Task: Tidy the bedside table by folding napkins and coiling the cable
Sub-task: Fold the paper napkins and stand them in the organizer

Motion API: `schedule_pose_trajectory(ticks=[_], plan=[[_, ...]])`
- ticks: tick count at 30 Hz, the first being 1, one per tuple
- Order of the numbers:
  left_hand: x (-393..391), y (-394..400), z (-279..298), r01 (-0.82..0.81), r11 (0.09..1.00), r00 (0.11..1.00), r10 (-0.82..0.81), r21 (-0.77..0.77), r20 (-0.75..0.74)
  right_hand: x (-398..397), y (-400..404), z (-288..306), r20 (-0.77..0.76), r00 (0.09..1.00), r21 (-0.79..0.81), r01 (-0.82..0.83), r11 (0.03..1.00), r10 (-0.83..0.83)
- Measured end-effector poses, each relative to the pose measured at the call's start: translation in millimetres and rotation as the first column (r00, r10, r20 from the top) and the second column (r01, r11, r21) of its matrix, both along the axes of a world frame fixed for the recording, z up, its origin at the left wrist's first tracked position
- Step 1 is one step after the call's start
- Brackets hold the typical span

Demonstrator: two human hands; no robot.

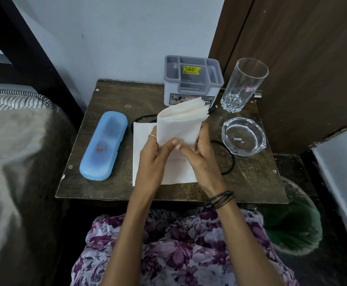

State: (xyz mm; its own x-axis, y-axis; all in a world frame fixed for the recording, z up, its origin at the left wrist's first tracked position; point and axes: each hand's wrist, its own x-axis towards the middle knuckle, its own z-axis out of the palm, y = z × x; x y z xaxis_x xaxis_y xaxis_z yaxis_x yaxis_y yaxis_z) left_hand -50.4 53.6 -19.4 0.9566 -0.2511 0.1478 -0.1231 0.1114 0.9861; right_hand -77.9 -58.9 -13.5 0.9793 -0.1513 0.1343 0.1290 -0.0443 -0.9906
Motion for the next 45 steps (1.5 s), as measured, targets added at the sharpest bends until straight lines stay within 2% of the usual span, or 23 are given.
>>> schedule_pose_trajectory(ticks=[3, 6, 10, 13, 17, 19, 23, 27, 29, 34, 38, 42, 45], plan=[[1, 1, 0, 0.019, 1.000, 1.000, -0.020, -0.019, -0.001, 1, -5, 1, -0.018, 1.000, 0.017, 0.023, 1.000, -0.023], [0, 0, -2, 0.049, 0.999, 0.999, -0.049, -0.008, -0.007, -1, -3, 1, -0.035, 0.999, -0.016, -0.037, 0.999, 0.036], [2, 1, -4, 0.023, 0.999, 1.000, -0.023, -0.023, -0.014, -1, -5, 1, -0.039, 0.999, -0.027, -0.024, 0.999, 0.023], [1, 1, -3, 0.026, 0.999, 0.999, -0.027, -0.027, -0.024, -1, -4, 0, -0.068, 0.994, -0.041, -0.087, 0.995, 0.084], [4, 3, -4, 0.010, 0.999, 0.999, -0.011, -0.039, -0.033, 0, -8, 0, -0.049, 0.997, -0.041, -0.059, 0.997, 0.057], [4, 4, -5, 0.021, 0.999, 0.999, -0.023, -0.032, -0.042, 0, -8, -2, -0.079, 0.994, -0.091, -0.088, 0.992, 0.081], [8, 7, -10, 0.060, 0.996, 0.997, -0.057, 0.073, -0.048, 2, -11, -8, -0.114, 0.993, -0.182, -0.042, 0.982, 0.021], [7, 15, -9, 0.075, 0.942, 0.997, -0.081, 0.326, 0.007, 4, -14, -11, -0.122, 0.990, -0.302, 0.028, 0.953, -0.068], [6, 19, -8, 0.047, 0.915, 0.996, -0.071, 0.401, 0.045, 4, -13, -11, -0.111, 0.987, -0.330, 0.072, 0.941, -0.114], [10, 20, -5, -0.116, 0.890, 0.991, 0.072, 0.441, 0.117, 5, -16, -9, -0.076, 0.974, -0.347, 0.173, 0.922, -0.212], [12, 16, 1, -0.204, 0.857, 0.977, 0.149, 0.473, 0.152, 3, -18, -6, -0.117, 0.962, -0.278, 0.206, 0.938, -0.246], [31, 0, 22, -0.223, 0.837, 0.969, 0.136, 0.500, 0.204, 16, -27, 7, -0.078, 0.967, -0.174, 0.225, 0.959, -0.242], [60, -17, 43, -0.222, 0.825, 0.964, 0.104, 0.520, 0.245, 41, -43, 24, -0.039, 0.970, -0.167, 0.229, 0.959, -0.239]])
